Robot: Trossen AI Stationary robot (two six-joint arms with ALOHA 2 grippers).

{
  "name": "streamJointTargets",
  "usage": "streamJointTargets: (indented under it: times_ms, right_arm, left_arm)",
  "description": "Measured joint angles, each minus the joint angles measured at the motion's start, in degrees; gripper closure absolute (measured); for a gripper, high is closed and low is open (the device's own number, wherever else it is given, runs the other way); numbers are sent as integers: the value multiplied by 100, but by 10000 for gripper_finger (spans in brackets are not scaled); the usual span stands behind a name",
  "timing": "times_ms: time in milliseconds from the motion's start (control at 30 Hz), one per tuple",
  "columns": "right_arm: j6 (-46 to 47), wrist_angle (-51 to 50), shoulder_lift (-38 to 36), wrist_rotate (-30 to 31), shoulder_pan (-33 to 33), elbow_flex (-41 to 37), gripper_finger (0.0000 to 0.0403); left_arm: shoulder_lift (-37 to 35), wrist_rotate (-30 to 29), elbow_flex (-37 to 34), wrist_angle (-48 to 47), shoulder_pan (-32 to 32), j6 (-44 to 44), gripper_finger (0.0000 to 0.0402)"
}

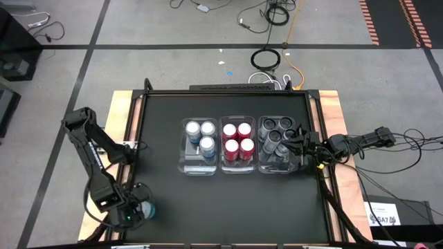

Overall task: Sort soda cans
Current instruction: Put the blue-white soda can into the left transparent bin

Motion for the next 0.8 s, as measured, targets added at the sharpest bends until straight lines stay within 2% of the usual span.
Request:
streamJointTargets:
  times_ms: [267, 533, 800]
  right_arm:
    - [1, 0, 0, 0, -1, 0, 403]
    - [0, 0, 0, 0, 1, 0, 403]
    - [-1, 0, 0, 0, 1, 0, 403]
  left_arm:
    - [-256, -247, 8, 114, 826, 1088, 91]
    - [-539, -277, 369, 331, 1961, 2832, 91]
    - [-561, -280, 1069, 402, 3044, 4633, 91]
